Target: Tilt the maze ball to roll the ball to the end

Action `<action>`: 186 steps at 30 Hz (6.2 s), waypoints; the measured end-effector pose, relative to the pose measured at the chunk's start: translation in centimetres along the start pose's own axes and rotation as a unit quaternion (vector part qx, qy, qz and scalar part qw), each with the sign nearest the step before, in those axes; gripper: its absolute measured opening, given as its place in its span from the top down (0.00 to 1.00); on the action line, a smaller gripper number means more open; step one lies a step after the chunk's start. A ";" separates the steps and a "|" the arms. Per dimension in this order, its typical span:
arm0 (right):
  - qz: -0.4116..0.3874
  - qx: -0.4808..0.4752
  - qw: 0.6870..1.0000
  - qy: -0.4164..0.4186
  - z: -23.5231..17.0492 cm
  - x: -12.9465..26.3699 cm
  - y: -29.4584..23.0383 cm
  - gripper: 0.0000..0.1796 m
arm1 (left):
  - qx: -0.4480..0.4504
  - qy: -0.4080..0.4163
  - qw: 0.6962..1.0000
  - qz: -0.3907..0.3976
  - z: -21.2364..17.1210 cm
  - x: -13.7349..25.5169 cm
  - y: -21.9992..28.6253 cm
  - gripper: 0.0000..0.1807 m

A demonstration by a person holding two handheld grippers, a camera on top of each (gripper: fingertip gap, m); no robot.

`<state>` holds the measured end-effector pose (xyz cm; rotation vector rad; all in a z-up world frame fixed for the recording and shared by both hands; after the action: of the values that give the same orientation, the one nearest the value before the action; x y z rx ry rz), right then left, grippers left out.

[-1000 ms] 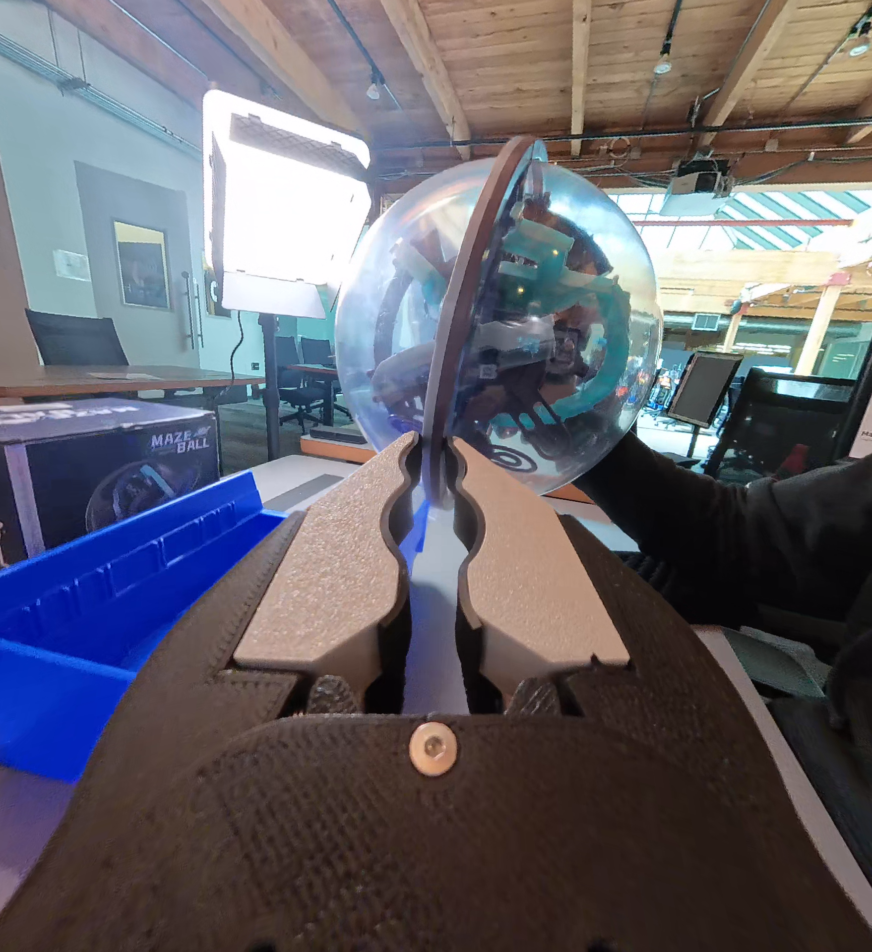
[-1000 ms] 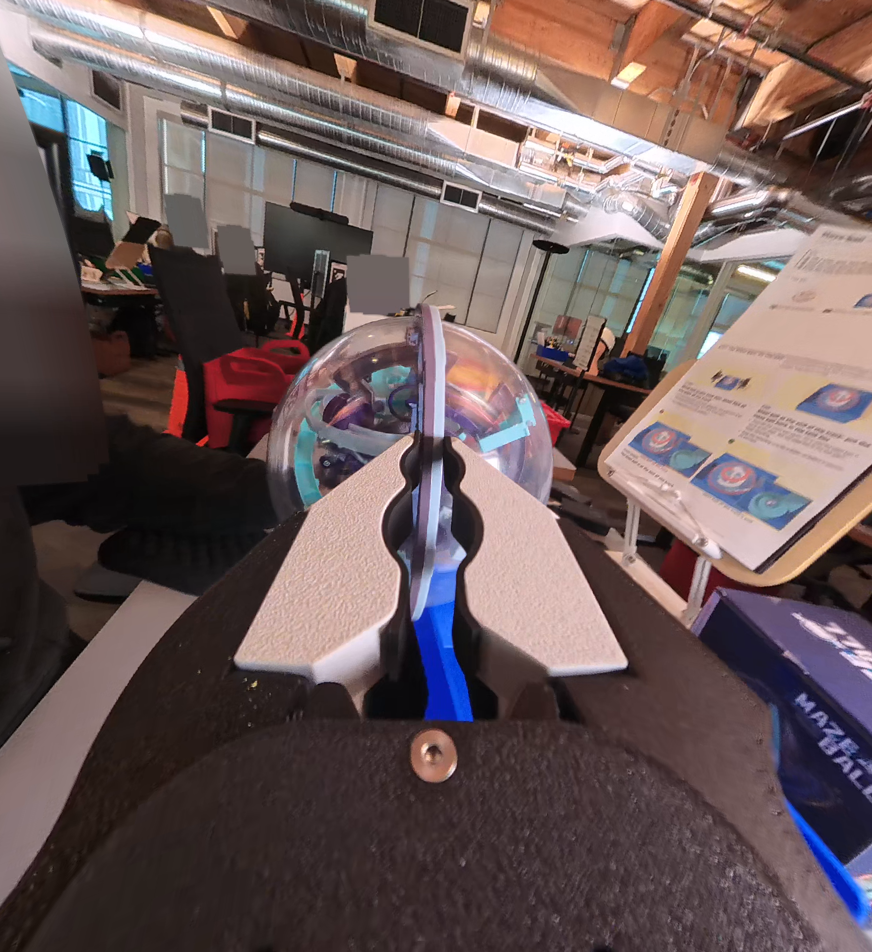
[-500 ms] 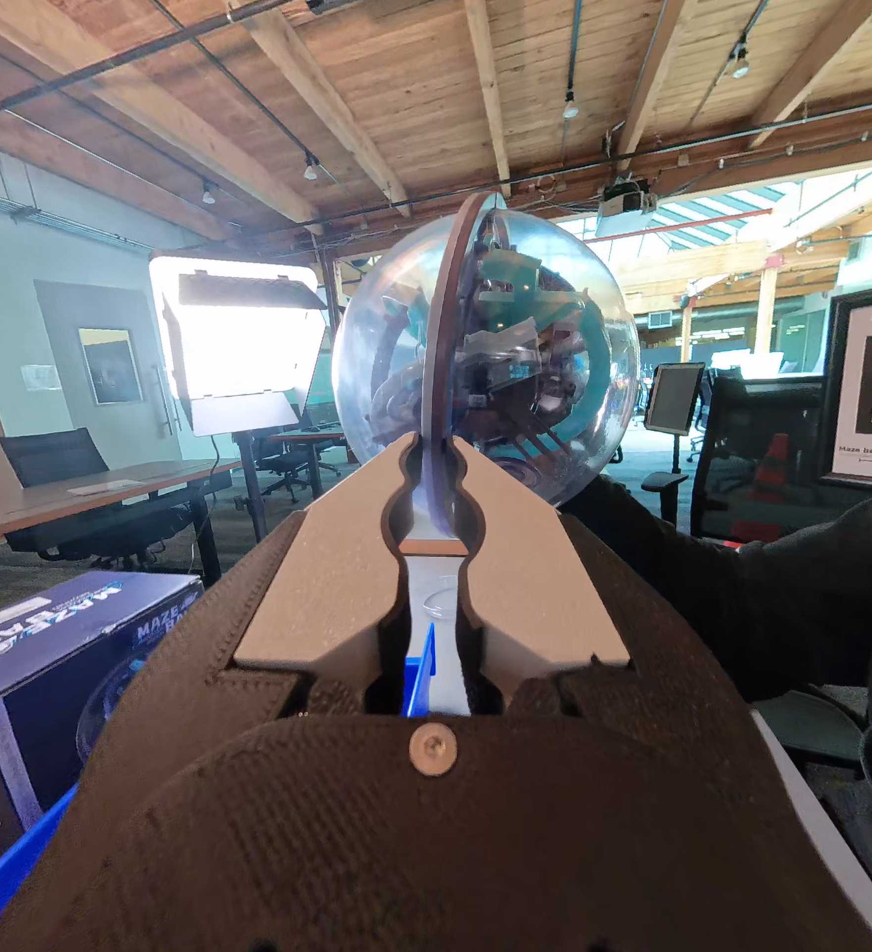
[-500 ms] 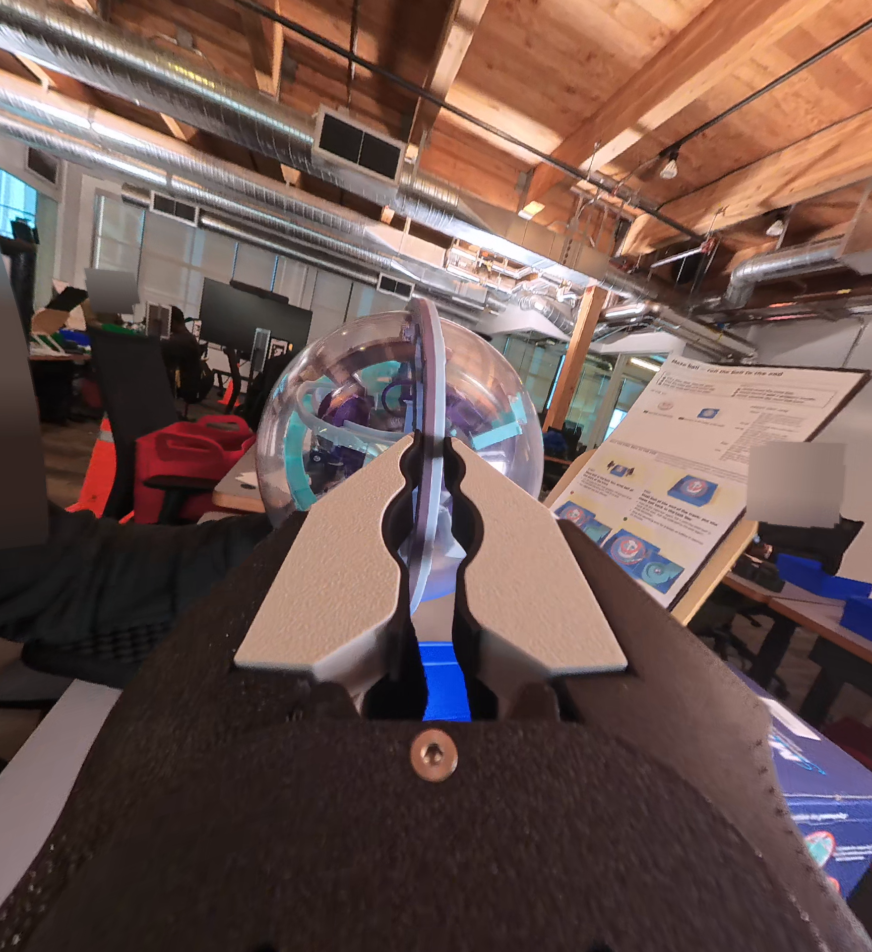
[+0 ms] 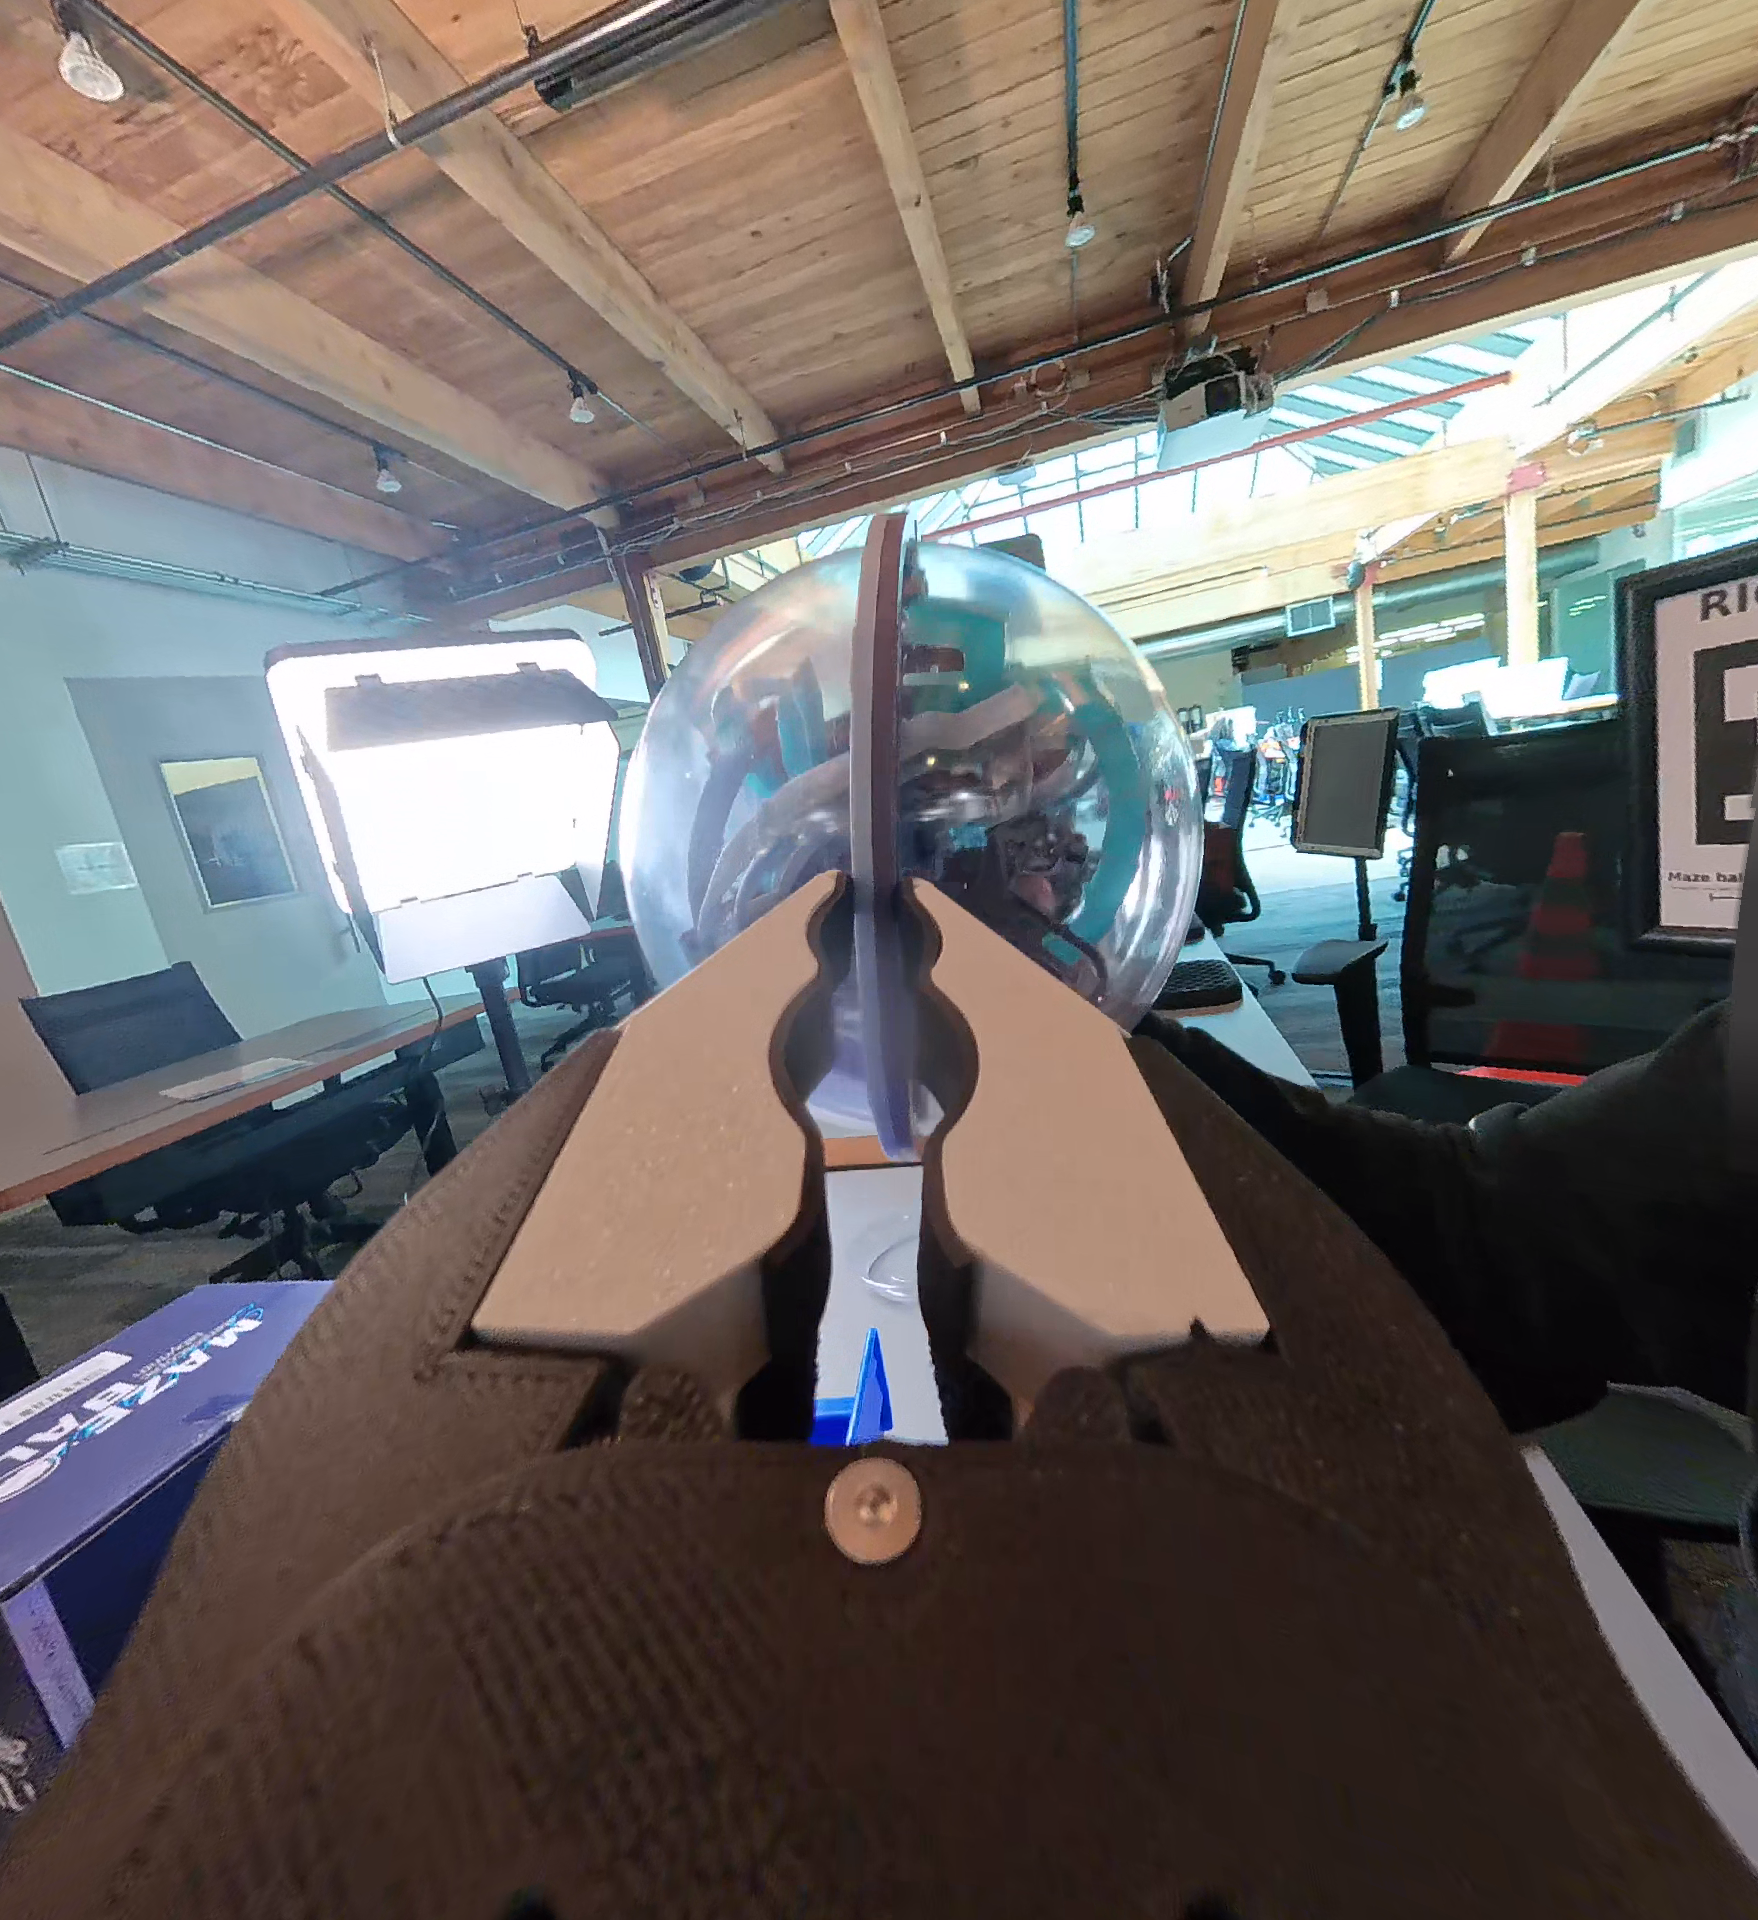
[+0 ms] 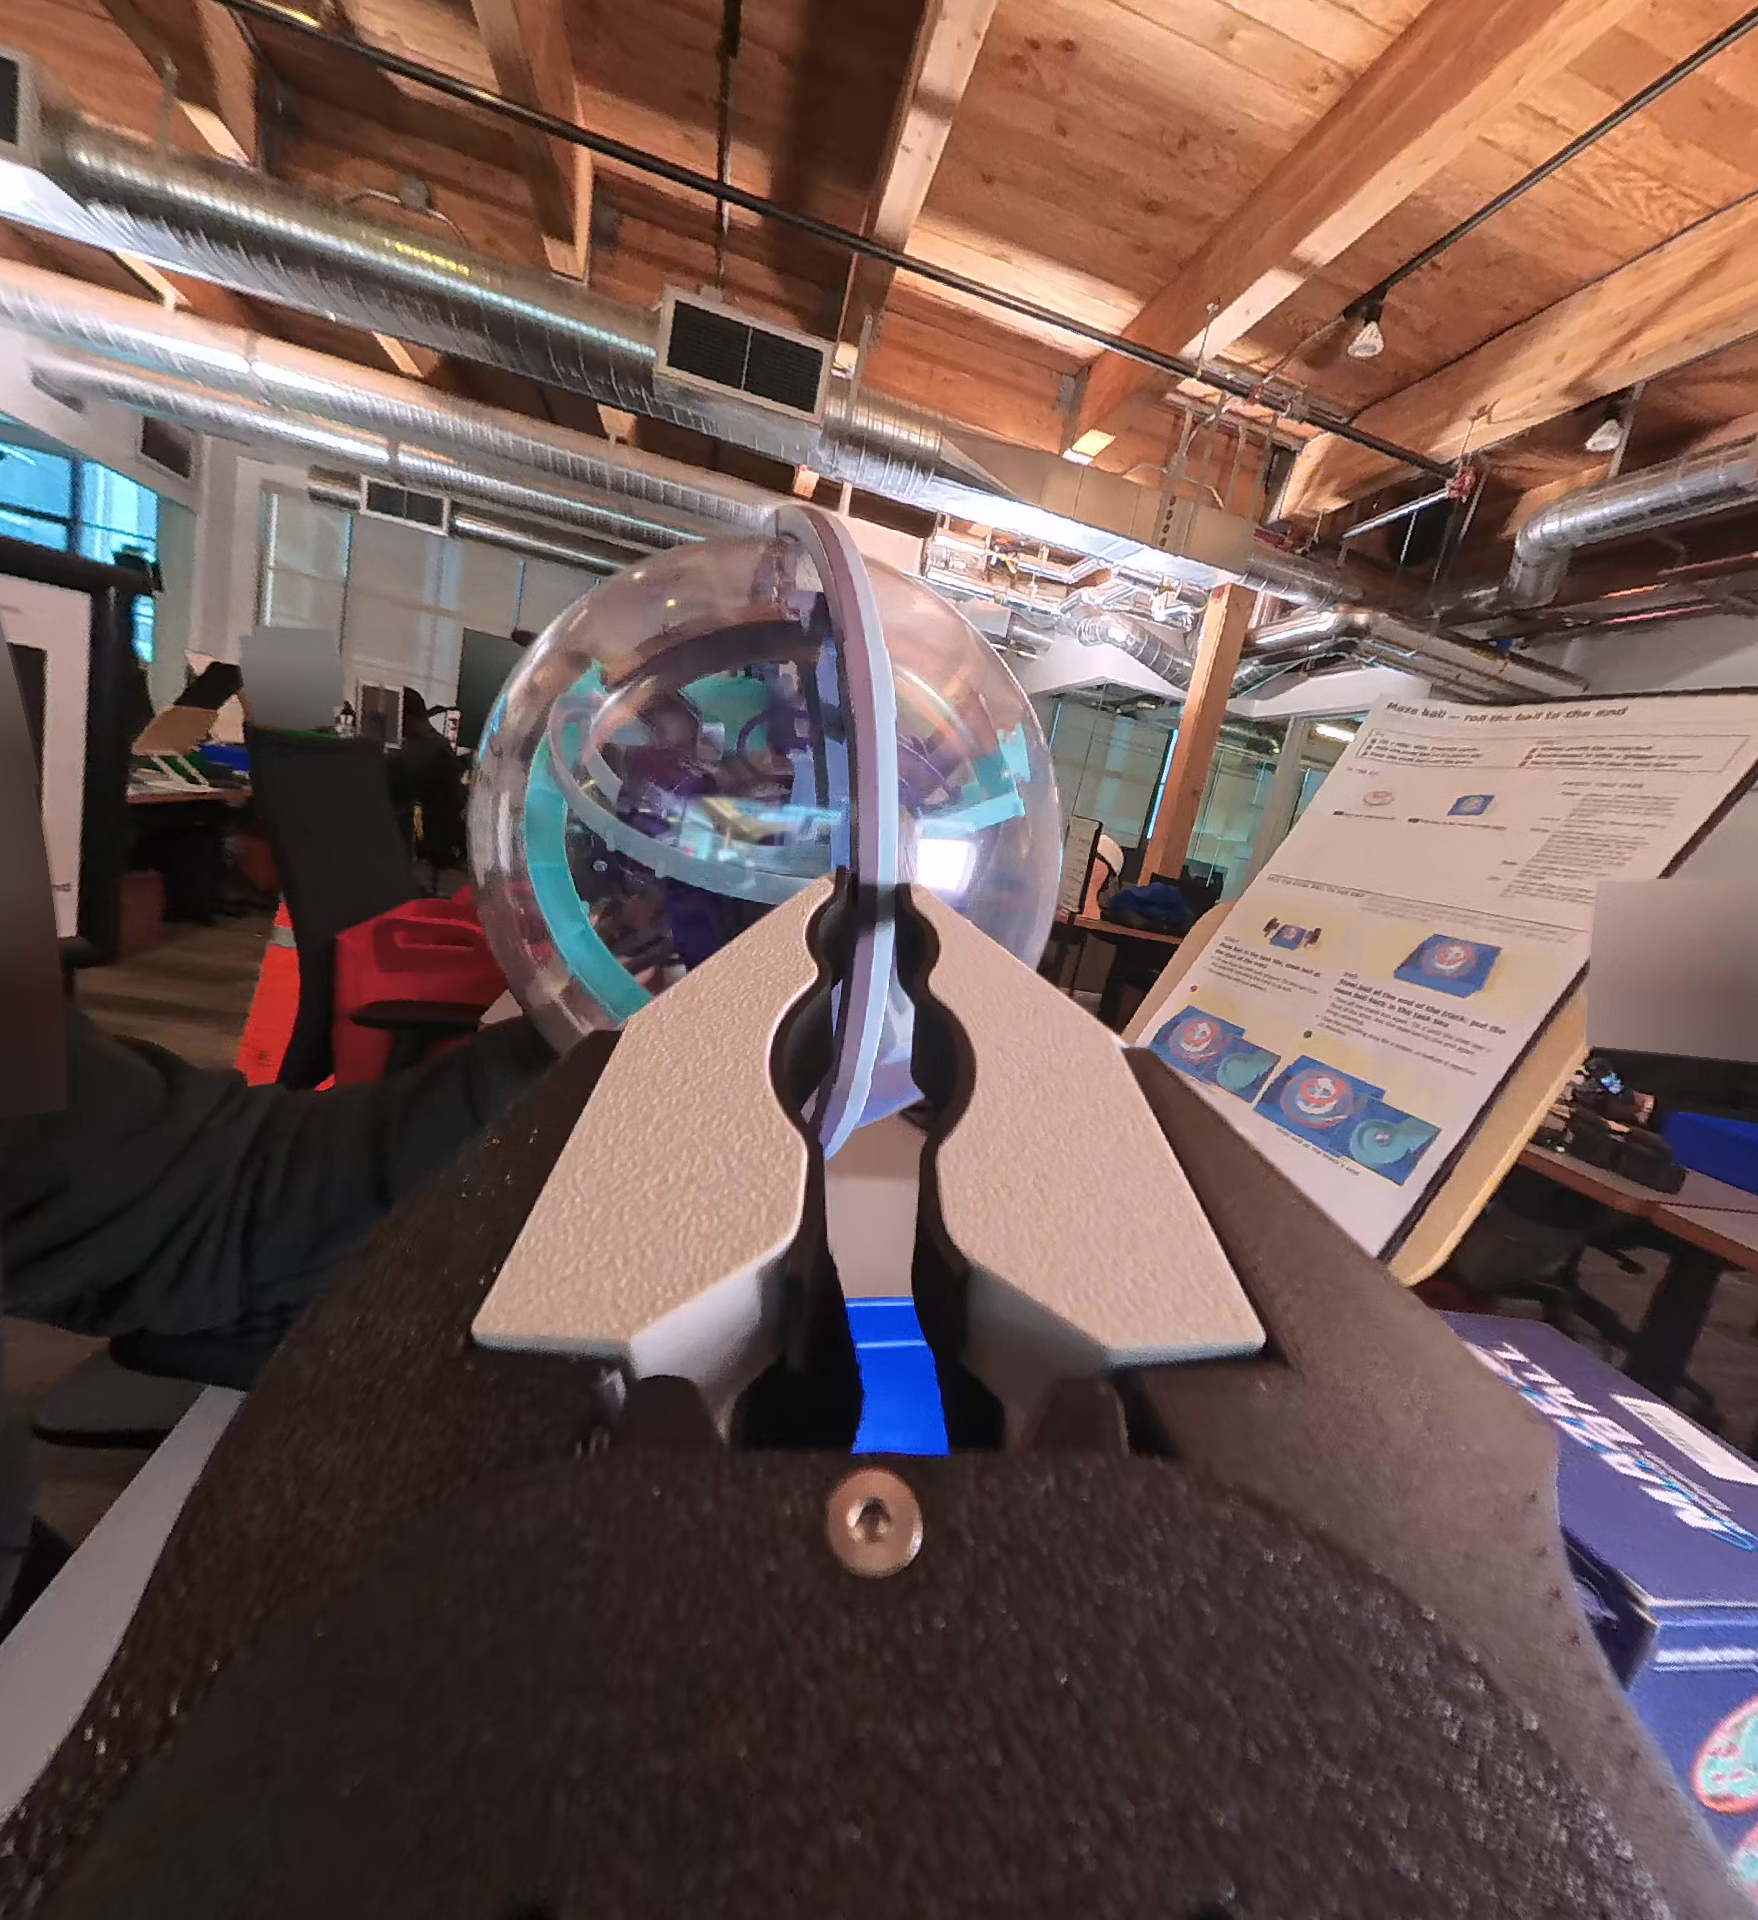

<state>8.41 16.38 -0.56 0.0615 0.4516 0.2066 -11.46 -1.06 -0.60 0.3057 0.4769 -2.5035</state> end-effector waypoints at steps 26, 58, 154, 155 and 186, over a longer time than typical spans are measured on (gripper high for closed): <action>0.036 0.066 0.995 0.062 -2.0 -1.4 -2.2 0.97 | -0.155 -0.069 0.984 -0.048 6.3 -1.2 4.1 0.96; 0.050 0.009 0.998 0.022 -4.0 -3.2 -3.1 0.97 | -0.134 -0.120 0.983 -0.030 10.1 -4.4 4.6 0.96; 0.104 -0.028 0.992 -0.070 -7.6 -4.6 -4.6 0.97 | -0.020 -0.114 0.991 0.066 9.5 -2.6 0.3 0.96; 0.104 -0.028 0.992 -0.071 -7.6 -4.6 -4.6 0.97 | -0.018 -0.113 0.991 0.067 9.5 -2.5 0.3 0.96; 0.117 -0.051 0.986 -0.110 -9.9 -4.7 -4.5 0.97 | 0.021 -0.091 0.992 0.090 7.1 -0.3 -0.9 0.96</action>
<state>0.76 11.10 -7.87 0.0371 0.2127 0.4482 -12.55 -3.09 6.17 0.1297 0.3081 -2.3401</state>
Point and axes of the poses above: each gripper's, where its closed fingertips meet, x back along the fingers, z out of its top, y = z × x across the jaws, the point moved 6 cm from there along x, back along the fingers, and after that the axes turned 14 degrees about -z, right-handed, at the moved point
